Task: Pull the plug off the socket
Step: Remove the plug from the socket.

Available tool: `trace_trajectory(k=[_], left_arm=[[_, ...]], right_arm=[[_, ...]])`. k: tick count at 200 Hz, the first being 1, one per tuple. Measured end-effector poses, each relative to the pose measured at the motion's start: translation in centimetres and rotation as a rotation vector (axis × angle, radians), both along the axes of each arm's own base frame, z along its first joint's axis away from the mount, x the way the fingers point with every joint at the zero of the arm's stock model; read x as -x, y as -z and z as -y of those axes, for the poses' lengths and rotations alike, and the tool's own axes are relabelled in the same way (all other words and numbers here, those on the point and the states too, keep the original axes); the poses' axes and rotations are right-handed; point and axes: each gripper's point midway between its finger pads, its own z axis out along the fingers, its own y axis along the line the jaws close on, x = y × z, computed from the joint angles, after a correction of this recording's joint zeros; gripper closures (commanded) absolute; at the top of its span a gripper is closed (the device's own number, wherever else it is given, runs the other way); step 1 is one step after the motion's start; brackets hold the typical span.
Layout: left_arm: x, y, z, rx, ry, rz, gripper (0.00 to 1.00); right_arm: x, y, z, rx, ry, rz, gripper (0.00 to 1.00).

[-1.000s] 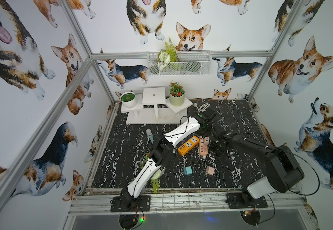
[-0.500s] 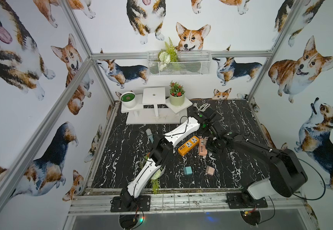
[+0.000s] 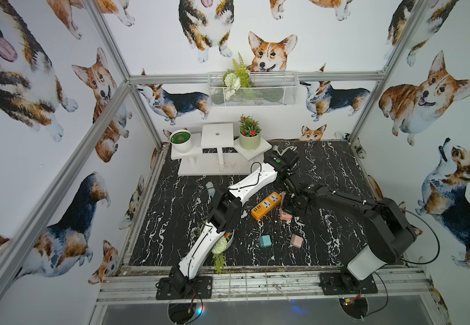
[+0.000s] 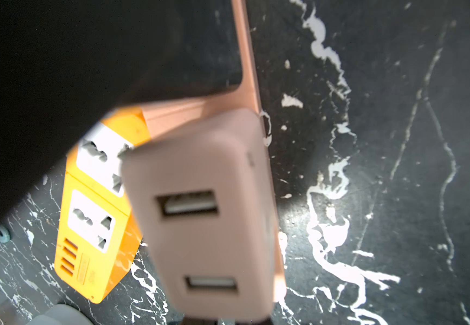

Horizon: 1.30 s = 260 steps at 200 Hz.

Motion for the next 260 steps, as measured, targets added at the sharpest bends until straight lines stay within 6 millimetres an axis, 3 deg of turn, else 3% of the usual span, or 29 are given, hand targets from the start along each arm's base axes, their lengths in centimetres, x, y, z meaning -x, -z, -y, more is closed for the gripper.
trace_trajectory(k=[133, 212, 260], left_arm=[[-1.8, -2.4, -0.3, 0.011, 0.012, 0.049, 1.00], [-2.7, -2.5, 0.4, 0.044, 0.011, 0.077, 1.00], [-4.0, -5.7, -1.0, 0.082, -0.049, 0.108, 1.00]], right_arm=[[-0.2, 1.1, -1.1, -0.041, 0.031, -0.010, 0.84], [-0.2, 0.8, -1.7, -0.069, 0.022, -0.009, 0.84], [-0.4, 0.3, -1.6, -0.059, 0.005, 0.008, 0.84]])
